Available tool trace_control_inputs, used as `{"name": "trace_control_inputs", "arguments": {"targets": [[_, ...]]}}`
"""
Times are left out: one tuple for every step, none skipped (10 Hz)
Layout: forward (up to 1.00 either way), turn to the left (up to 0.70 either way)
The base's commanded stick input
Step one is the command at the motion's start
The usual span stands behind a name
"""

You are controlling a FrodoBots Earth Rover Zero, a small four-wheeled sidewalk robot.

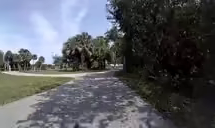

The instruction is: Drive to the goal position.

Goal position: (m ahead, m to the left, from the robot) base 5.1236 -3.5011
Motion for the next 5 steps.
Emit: {"name": "trace_control_inputs", "arguments": {"targets": [[0.70,0.00],[0.70,0.00],[0.70,0.00],[0.70,0.00],[0.70,0.00]]}}
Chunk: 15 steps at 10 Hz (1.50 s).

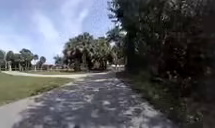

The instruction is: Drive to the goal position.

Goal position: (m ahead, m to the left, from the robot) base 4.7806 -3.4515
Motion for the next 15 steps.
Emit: {"name": "trace_control_inputs", "arguments": {"targets": [[0.70,0.00],[0.70,0.00],[0.70,0.00],[0.70,0.00],[0.70,0.00],[0.70,0.00],[0.70,0.00],[0.70,0.00],[0.70,0.00],[0.70,0.00],[0.70,0.00],[0.70,0.00],[0.70,0.00],[0.70,0.00],[0.70,0.00]]}}
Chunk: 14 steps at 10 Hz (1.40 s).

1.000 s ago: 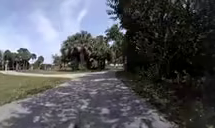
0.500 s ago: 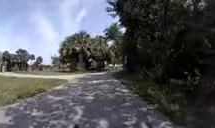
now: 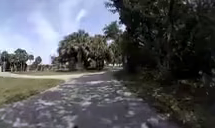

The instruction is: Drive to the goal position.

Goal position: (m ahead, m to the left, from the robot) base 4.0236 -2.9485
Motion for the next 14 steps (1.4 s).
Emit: {"name": "trace_control_inputs", "arguments": {"targets": [[0.70,0.00],[0.70,0.00],[0.70,0.00],[0.70,0.00],[0.70,0.00],[0.70,0.00],[0.70,0.00],[0.70,0.00],[0.70,0.00],[0.70,0.00],[0.70,0.00],[0.70,0.00],[0.70,0.00],[0.70,0.00]]}}
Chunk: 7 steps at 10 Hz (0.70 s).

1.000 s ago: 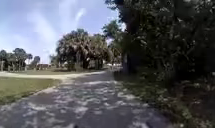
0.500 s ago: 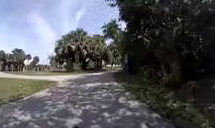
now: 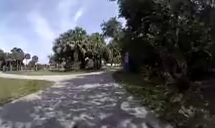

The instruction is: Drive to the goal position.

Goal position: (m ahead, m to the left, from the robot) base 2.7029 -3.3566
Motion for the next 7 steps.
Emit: {"name": "trace_control_inputs", "arguments": {"targets": [[0.70,0.00],[0.70,0.00],[0.70,0.00],[0.70,0.00],[0.70,0.00],[0.70,0.00],[0.70,0.00]]}}
